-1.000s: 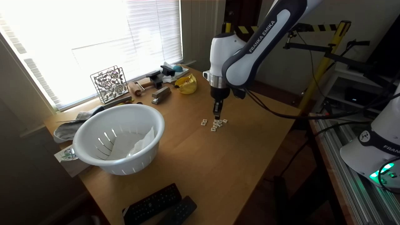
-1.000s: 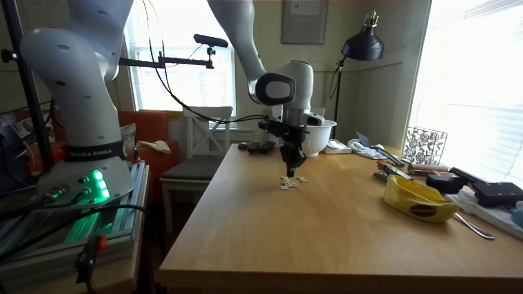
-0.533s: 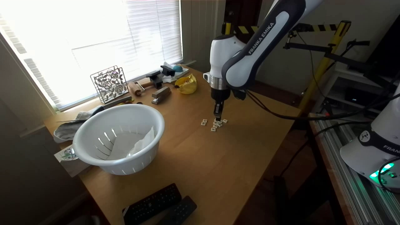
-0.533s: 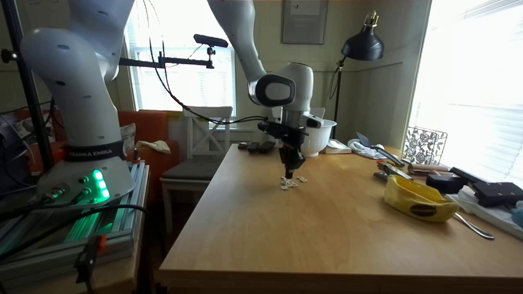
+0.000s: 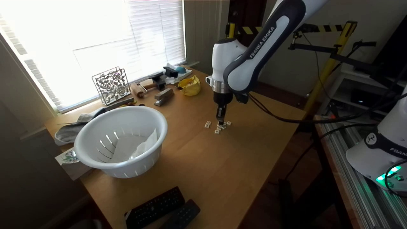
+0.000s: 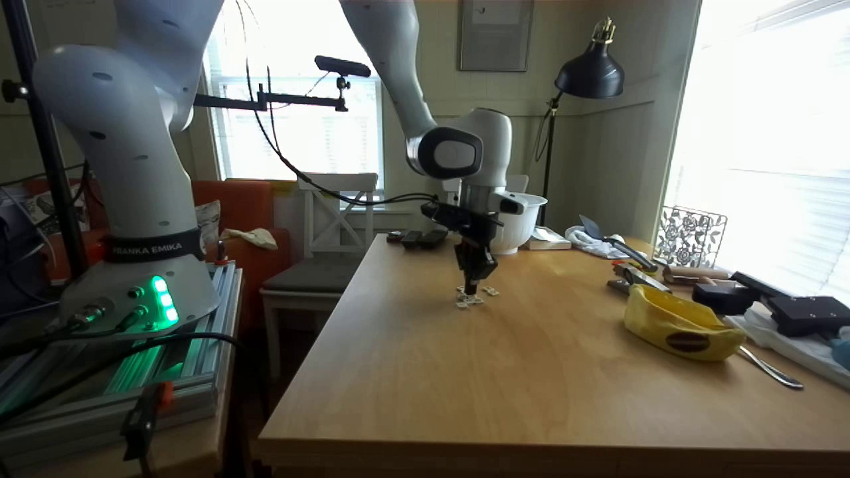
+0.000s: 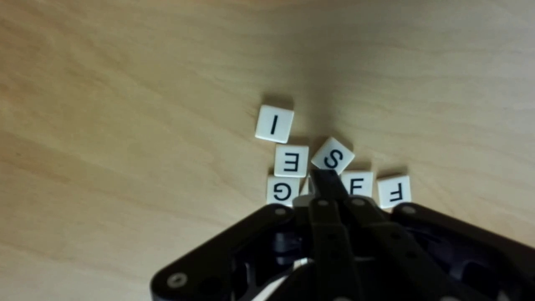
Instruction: Create the word 'More' with the tiles.
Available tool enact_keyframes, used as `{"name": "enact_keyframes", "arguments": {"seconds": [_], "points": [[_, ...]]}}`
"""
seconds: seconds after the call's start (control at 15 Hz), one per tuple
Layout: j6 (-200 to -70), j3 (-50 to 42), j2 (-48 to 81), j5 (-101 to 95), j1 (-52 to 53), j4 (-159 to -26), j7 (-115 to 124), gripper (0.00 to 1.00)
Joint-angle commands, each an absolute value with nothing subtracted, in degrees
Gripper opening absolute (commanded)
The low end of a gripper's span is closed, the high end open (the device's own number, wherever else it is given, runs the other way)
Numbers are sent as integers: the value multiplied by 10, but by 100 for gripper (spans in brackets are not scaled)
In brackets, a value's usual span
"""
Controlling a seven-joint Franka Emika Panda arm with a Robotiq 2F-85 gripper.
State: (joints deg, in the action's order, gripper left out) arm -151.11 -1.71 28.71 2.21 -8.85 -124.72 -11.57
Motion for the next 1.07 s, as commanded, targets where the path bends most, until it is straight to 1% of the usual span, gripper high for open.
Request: {"name": "enact_keyframes", "arguments": {"seconds": [0.0,1.0], "points": [[-1502,-6,304,30,-97,-1226,-119,0],[-1504,-12,340,26,-102,-1184,-111,0]]}}
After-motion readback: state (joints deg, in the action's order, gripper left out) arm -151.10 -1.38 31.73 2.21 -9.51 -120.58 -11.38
